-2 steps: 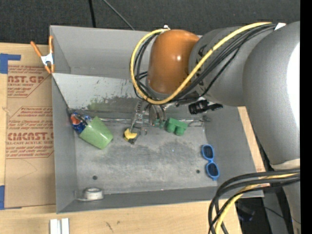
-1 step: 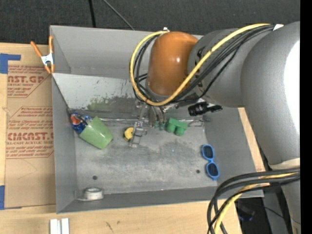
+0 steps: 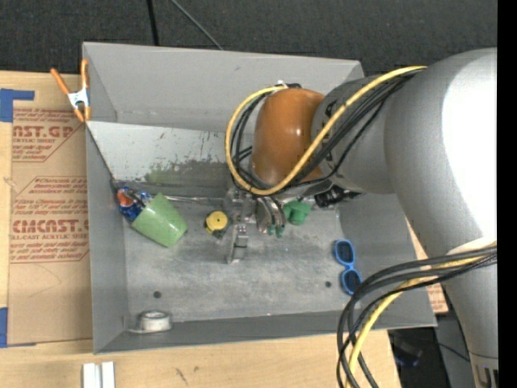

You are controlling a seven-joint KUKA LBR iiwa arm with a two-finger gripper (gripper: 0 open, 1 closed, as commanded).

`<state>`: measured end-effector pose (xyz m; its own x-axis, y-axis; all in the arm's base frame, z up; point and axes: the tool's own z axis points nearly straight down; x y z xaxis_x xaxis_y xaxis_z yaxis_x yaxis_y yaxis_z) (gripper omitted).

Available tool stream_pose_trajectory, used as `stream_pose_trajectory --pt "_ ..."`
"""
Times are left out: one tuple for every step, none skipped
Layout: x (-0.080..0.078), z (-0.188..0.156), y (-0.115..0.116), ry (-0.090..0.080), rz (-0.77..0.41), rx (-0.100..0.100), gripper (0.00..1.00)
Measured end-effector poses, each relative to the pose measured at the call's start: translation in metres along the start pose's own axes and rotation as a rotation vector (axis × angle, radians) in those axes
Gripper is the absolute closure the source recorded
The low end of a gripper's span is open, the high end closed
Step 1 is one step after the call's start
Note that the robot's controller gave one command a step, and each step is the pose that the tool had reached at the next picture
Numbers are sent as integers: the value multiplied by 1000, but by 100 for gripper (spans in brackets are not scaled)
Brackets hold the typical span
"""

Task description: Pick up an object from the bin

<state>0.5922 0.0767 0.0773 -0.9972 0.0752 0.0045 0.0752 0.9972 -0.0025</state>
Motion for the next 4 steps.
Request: stream_pose_trajectory --pt "10 -39 54 -6 380 -7 0" --pt "4 10 29 -2 304 -1 0" --pt "2 6 31 -6 304 -4 100" --pt "15 -136 46 -12 228 -7 100"
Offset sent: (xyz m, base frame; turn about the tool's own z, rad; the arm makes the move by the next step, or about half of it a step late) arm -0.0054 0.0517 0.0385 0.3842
